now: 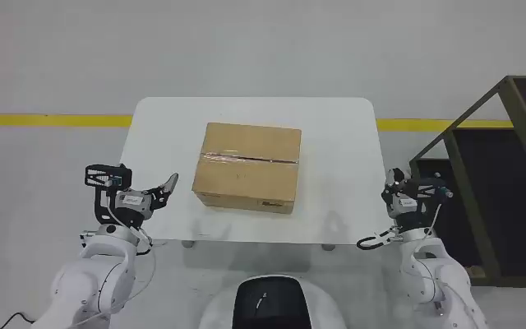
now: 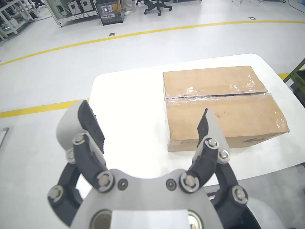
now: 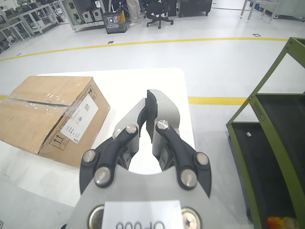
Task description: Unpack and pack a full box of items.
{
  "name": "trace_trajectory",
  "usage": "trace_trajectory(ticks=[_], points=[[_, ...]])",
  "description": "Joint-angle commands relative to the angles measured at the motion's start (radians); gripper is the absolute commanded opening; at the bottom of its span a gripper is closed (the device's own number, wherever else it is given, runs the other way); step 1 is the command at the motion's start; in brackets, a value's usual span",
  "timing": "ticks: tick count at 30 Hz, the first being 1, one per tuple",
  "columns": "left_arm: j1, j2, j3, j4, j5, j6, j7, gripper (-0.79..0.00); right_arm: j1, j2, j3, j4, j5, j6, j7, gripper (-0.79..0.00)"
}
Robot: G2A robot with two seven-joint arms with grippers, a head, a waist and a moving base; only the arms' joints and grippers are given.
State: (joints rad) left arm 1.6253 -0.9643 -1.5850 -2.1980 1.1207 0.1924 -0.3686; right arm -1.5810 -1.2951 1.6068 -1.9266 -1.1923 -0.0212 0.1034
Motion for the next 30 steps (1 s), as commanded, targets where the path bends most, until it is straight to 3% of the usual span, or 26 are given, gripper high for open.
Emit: trace_trajectory(ticks=[1, 18, 30], points=[[0.0, 0.0, 0.0, 0.0, 0.0, 0.0, 0.0, 0.0, 0.0, 0.0, 0.0, 0.0, 0.0, 0.0, 0.0, -0.785], [0.0, 0.0, 0.0, 0.0, 0.0, 0.0, 0.0, 0.0, 0.0, 0.0, -0.001, 0.0, 0.002, -0.006, -0.003, -0.785], [0.0, 0.0, 0.0, 0.0, 0.0, 0.0, 0.0, 0.0, 0.043, -0.003, -0.035, 0.09, 0.03, -0.025, -0.016, -0.785]])
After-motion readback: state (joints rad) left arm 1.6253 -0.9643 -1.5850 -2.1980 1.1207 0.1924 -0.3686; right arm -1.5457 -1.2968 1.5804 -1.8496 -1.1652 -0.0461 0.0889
